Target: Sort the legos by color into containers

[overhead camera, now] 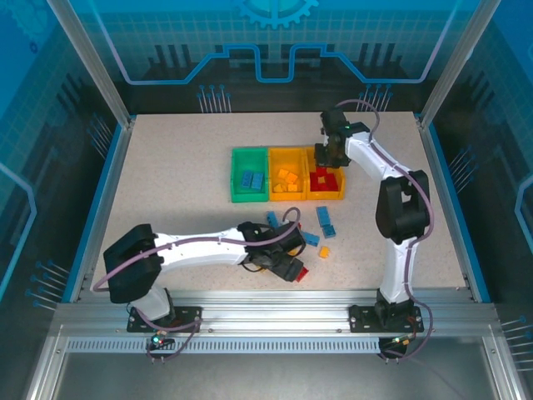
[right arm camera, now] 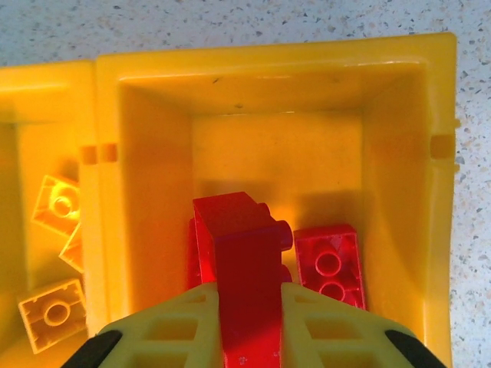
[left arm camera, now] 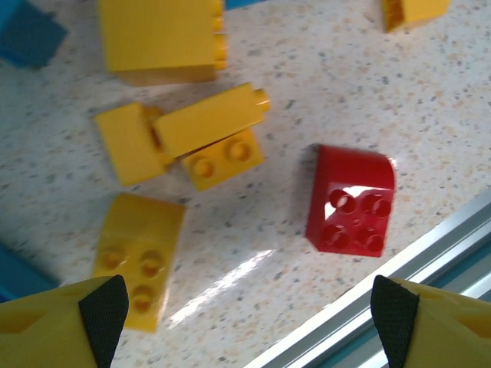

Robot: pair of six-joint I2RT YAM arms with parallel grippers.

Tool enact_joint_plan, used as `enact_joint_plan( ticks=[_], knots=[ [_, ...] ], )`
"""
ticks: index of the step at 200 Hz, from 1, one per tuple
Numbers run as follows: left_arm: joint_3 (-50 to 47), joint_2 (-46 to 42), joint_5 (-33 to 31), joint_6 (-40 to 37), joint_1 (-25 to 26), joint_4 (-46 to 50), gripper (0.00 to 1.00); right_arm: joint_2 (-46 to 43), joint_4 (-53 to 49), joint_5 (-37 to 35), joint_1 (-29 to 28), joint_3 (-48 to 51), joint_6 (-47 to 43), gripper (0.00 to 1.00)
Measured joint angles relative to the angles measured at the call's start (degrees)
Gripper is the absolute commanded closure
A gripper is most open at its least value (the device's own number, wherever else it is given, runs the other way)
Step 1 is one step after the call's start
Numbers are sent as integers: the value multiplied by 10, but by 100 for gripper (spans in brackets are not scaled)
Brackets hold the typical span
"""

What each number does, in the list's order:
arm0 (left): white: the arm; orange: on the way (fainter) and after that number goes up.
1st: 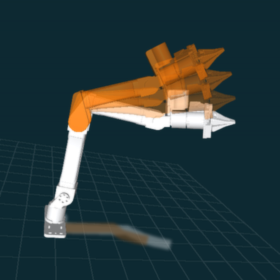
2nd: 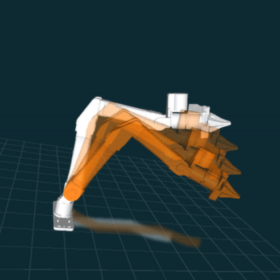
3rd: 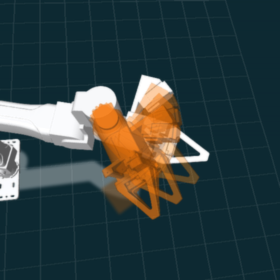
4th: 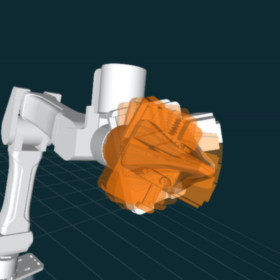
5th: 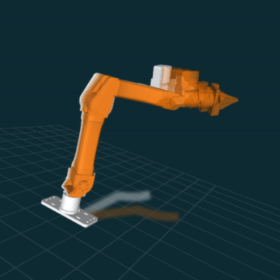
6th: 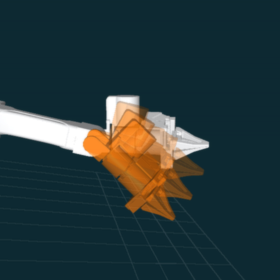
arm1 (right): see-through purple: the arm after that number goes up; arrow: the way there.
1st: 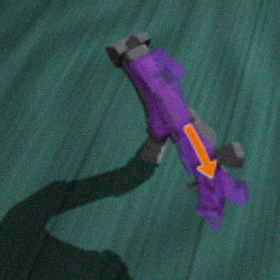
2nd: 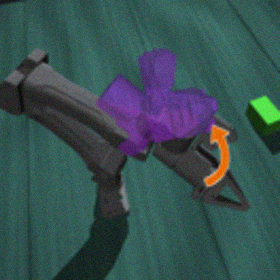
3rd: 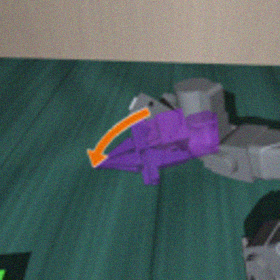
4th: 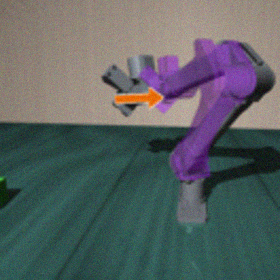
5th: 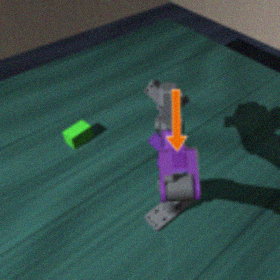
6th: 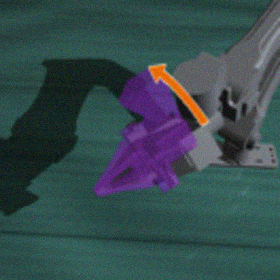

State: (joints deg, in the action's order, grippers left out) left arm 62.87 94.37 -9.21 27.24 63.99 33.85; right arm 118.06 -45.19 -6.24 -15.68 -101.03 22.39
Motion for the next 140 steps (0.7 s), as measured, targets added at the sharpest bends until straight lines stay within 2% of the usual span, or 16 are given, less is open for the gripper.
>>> enact_joint_plan(
  ticks=[23, 39, 53, 79, 88, 118, 140],
  knots=[
    [21, 23, 6, 0, 7, -7, 14, 19, -11, -9, 0, -16, 0, 79],
    [33, 36, 15, -3, 9, -11, 14, 28, -18, -12, 1, -22, 3, 68],
    [42, 51, 20, -4, 9, -14, 14, 32, -22, -13, 3, -25, 5, 63],
    [59, 86, 32, -7, 10, -17, 18, 35, -29, -15, 7, -26, 11, 36],
    [64, 98, 37, -9, 10, -17, 20, 35, -31, -10, 10, -26, 10, 29],
    [81, 127, 48, -21, 10, -13, 23, 25, -28, 9, 14, -22, 16, 27],
    [97, 144, 54, -26, 10, -12, 29, -17, -25, 28, 15, 1, 23, 23]
  ],
)
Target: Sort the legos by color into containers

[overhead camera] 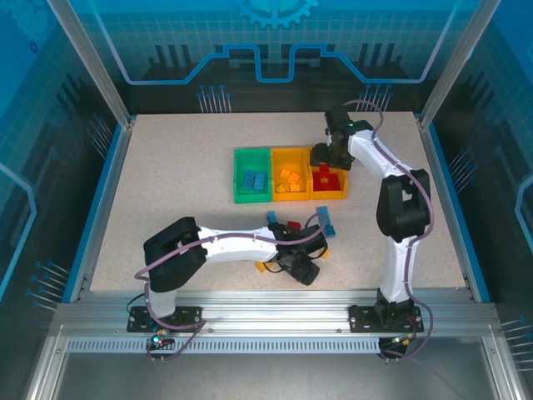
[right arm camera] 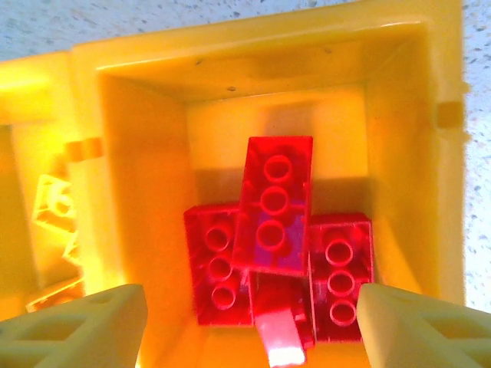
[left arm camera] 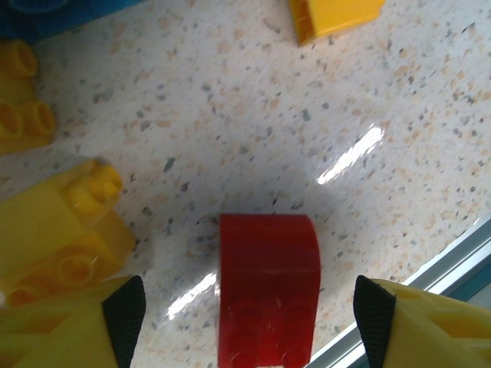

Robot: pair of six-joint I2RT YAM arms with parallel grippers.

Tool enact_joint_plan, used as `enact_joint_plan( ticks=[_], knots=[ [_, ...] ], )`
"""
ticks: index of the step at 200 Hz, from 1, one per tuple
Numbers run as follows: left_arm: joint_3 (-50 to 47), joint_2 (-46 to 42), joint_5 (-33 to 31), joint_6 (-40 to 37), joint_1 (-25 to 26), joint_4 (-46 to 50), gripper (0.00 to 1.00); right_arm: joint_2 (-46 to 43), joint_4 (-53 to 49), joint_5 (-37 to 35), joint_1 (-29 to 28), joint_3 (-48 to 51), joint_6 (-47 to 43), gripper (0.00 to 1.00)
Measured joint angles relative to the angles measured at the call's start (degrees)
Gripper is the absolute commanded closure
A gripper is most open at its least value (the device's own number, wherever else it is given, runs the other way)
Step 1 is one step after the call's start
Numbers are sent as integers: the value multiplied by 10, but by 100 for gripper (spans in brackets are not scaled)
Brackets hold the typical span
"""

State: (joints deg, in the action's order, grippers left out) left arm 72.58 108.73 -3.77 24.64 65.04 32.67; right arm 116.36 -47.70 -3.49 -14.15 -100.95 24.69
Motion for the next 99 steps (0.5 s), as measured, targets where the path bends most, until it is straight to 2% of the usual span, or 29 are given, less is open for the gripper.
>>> enact_joint_plan(
  ticks=[52, 72, 99],
  knots=[
    [5, 21, 5, -10, 0, 1, 47, -143, 23, 29, 5, 68, 19, 19],
    [7, 27, 1, -11, 0, 6, 59, -176, 28, 38, 19, 94, 27, 19],
    [10, 27, -1, -12, 0, 10, 65, -205, 31, 44, 50, 131, 34, 18]
  ],
)
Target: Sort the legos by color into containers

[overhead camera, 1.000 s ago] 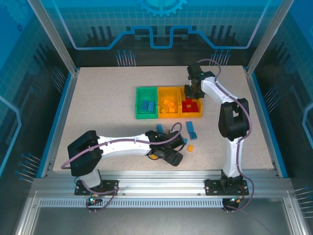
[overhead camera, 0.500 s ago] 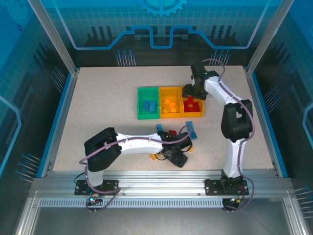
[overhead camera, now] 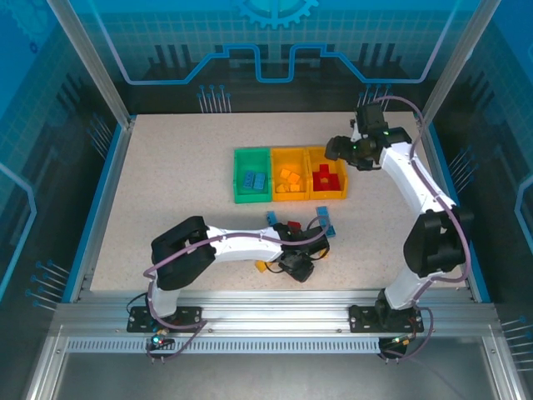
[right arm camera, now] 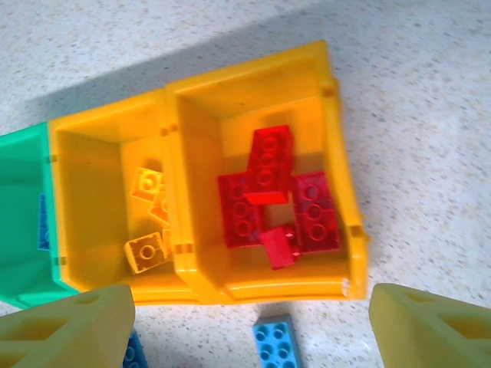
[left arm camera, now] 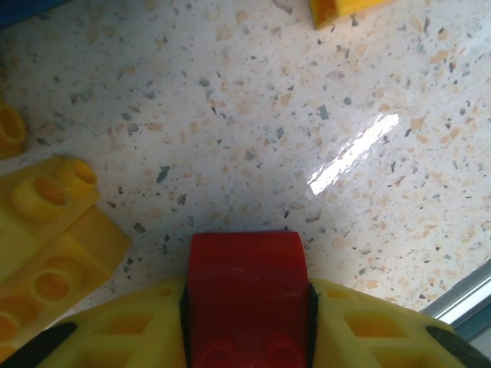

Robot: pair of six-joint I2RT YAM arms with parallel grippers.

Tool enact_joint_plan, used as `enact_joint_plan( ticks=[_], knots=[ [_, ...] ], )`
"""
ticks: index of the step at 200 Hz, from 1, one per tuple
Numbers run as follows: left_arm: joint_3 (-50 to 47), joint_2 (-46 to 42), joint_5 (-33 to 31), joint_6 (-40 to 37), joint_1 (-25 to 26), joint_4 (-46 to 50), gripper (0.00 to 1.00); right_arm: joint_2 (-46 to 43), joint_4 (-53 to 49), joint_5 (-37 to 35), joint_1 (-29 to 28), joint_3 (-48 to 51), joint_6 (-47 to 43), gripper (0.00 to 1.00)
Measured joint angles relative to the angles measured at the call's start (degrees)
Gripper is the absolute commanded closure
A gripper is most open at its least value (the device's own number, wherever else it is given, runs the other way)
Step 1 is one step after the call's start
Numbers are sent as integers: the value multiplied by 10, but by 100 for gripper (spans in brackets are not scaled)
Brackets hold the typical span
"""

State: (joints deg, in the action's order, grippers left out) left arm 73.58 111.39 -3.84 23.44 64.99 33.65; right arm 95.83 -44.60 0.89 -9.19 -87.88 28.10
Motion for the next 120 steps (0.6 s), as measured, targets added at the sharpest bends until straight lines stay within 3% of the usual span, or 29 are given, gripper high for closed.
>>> enact_joint_plan(
  ticks=[31, 88, 120],
  knots=[
    [4, 0, 0, 0, 0, 6, 66, -33, 7, 5, 29, 56, 2, 19],
    [76, -39, -20, 0, -5, 43, 66, -122, 14, 4, 30, 216, 13, 19],
    [134, -78, -28, -7, -42, 42, 65, -184, 24, 9, 30, 304, 29, 19]
  ],
)
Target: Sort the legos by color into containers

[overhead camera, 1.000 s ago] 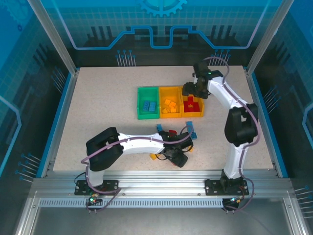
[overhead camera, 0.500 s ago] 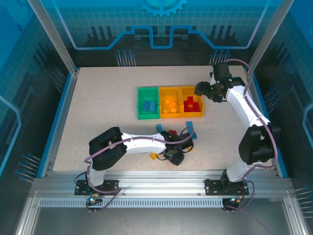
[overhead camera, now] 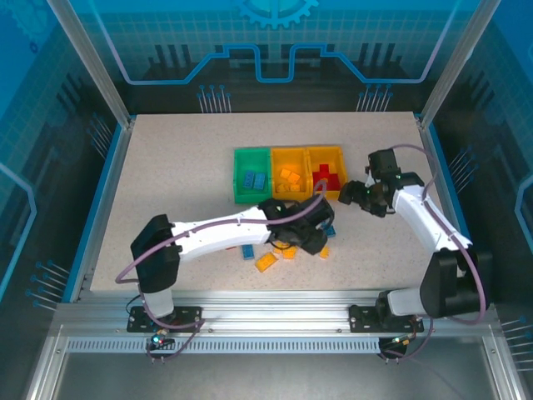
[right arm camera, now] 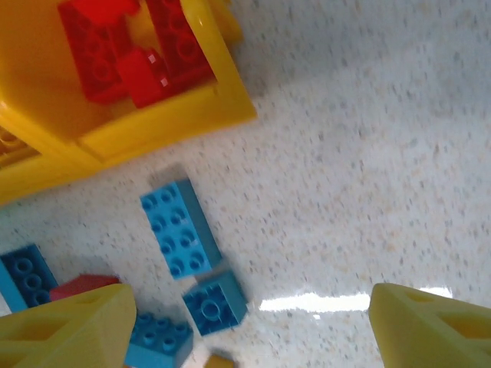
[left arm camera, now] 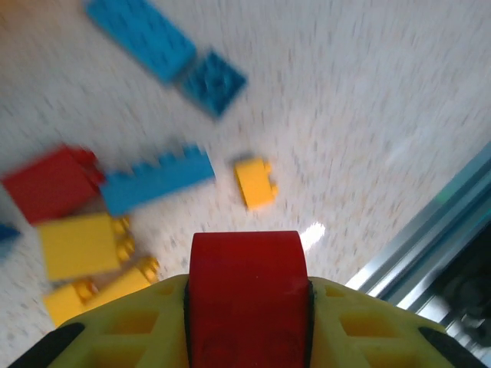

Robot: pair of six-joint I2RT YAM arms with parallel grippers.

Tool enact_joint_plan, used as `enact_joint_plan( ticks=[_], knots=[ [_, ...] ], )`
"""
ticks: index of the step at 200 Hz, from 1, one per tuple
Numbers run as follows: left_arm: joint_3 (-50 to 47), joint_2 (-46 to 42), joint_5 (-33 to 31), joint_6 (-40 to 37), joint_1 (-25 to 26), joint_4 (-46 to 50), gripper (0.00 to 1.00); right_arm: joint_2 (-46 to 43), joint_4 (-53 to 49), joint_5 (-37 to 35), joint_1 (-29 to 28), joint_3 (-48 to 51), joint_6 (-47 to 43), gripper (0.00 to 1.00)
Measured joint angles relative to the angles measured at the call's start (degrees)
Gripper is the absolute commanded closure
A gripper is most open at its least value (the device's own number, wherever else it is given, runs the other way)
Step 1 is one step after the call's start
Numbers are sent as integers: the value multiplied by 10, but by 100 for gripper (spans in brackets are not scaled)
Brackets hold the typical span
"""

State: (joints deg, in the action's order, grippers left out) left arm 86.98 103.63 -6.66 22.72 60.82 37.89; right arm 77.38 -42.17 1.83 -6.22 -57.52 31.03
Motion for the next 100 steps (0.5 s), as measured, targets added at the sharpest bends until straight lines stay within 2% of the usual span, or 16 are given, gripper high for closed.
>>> enact_joint_plan(
  ticks=[33, 60, 100],
  knots=[
    [70, 19, 9, -6, -78, -8, 66, -67, 25, 2, -19, 89, 27, 20],
    [121, 73, 38, -2, -136, -26, 66, -120, 40, 3, -48, 164, 60, 22],
    [235, 191, 68, -7, -165, -27, 66, -183, 64, -3, -114, 237, 118, 22]
  ],
)
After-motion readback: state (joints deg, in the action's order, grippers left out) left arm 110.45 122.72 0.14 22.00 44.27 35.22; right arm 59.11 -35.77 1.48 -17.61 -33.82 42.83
